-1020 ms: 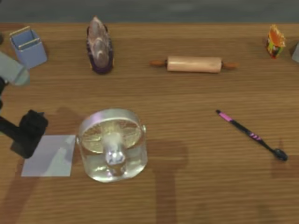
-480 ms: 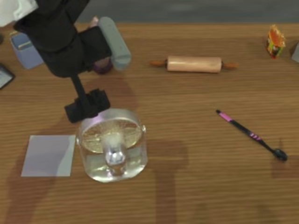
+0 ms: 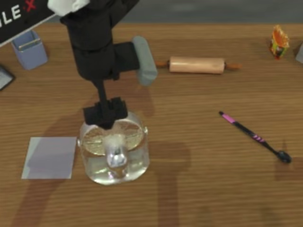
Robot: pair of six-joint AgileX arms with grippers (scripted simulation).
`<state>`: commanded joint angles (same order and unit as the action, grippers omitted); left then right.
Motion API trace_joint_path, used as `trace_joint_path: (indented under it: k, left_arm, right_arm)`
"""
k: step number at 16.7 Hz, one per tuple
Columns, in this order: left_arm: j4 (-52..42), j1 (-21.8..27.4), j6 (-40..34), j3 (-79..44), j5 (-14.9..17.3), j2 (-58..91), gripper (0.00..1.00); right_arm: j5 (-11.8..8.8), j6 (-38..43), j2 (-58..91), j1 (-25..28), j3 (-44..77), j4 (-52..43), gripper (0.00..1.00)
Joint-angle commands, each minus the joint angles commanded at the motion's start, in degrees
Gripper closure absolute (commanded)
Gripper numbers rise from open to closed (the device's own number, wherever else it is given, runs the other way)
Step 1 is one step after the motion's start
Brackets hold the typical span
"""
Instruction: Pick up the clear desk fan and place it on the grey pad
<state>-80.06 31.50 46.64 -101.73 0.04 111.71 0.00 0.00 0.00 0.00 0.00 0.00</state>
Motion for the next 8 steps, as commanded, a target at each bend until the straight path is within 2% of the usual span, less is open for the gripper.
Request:
trace_joint_path:
  k: [4, 8]
  left_arm:
    - [0.33, -0.25, -0.04, 0.36, -0.01, -0.13, 0.0]
    - [5.49, -0.11, 0.1, 5.41, 0.0, 0.07, 0.0]
  right_arm:
    - [0.0, 0.0, 0.0, 0.0, 0.0, 0.0, 0.0]
    - [0.0, 0.0, 0.0, 0.0, 0.0, 0.0, 0.0]
